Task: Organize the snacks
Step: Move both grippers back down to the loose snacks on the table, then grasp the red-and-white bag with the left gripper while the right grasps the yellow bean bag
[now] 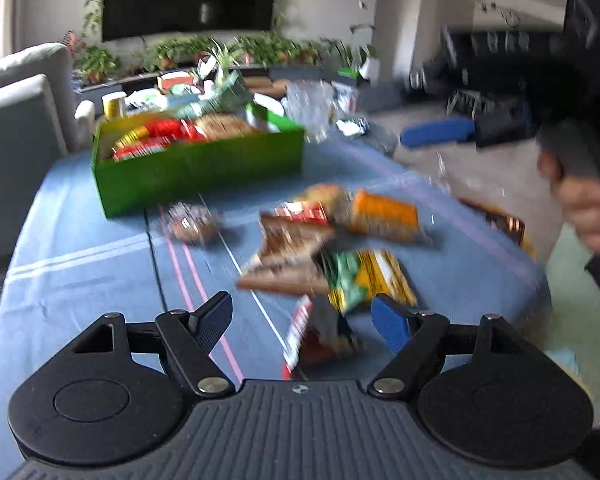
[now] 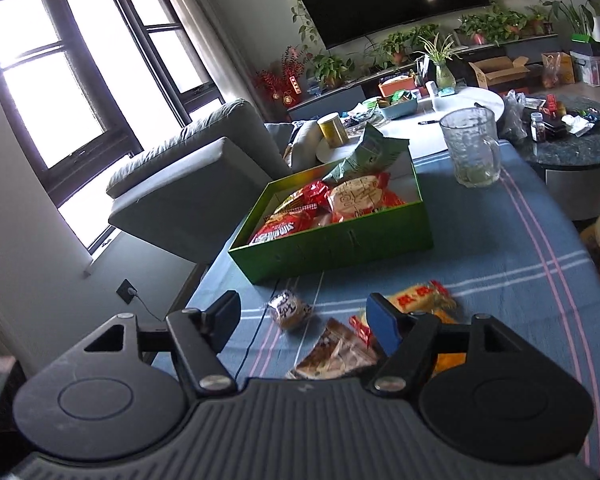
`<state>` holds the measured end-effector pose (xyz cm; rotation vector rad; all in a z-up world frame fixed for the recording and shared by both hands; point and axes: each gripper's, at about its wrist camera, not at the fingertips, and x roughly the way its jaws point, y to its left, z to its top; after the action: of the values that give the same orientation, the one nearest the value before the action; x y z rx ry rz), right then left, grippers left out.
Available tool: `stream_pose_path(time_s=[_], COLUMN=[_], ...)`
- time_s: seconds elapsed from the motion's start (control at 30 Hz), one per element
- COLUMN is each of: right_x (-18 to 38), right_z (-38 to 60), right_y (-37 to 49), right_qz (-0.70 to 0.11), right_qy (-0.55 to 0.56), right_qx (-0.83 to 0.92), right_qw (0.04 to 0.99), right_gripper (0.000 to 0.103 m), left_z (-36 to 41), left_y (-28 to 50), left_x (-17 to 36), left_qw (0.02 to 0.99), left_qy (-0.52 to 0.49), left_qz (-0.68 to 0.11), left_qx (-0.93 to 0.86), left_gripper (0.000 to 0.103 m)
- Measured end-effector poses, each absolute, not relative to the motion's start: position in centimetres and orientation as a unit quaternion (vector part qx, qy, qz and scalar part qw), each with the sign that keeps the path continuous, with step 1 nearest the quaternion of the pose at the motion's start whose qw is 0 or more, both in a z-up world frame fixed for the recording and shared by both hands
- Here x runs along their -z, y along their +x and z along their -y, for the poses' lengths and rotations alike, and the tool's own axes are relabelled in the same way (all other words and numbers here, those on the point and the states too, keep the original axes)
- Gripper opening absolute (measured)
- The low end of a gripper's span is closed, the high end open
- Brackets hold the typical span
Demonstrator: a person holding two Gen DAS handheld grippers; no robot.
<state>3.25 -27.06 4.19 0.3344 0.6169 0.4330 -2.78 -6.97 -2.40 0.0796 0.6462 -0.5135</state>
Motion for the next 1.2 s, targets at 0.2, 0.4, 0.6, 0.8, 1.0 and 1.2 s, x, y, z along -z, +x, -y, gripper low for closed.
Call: stream_pose_path(time_s=[0.2, 0.4, 0.6, 0.8, 1.0, 1.2], right_x=[-2.7, -0.4, 0.8, 2.0, 2.6, 3.4], right_z=[27.2, 27.5, 27.2, 27.2, 26.7, 25.9], right_y=[2.2, 1.7, 1.3, 1.2, 0.8, 0.0], right_qz=[-0.31, -0.331, -0.337, -0.347, -0.347, -0.357], right_qy=[0.156, 0.142, 0.102, 0.082, 0.034, -0.032], right_qx=[-0.21, -0.207, -0.21, -0.216, -0.218, -0.219], right_qw=[0.914, 0.91, 0.912, 0.909, 0.911, 0.908], right_gripper=[0.065, 0.065, 0.065, 0.065, 0.07, 0.072], left_z=[8.5, 8.9, 8.4, 7.6, 6.6, 5.7], left_y=[-2.4, -1.2, -1.3, -1.2, -1.0, -0.8], left_x=[4.5, 6.3, 6.2, 6.1, 5.8, 5.3], left_qw=[0.91, 0.9, 0.904, 0.911, 0.917, 0.923], left_qy=[0.056, 0.041, 0.032, 0.023, 0.013, 0.007], left_qz=[-0.328, -0.357, -0.351, -0.349, -0.348, -0.34], left_qx=[0.249, 0.247, 0.24, 0.219, 0.197, 0.178], left_gripper=[0.073, 0.055, 0.042, 0.042, 0.039, 0.037])
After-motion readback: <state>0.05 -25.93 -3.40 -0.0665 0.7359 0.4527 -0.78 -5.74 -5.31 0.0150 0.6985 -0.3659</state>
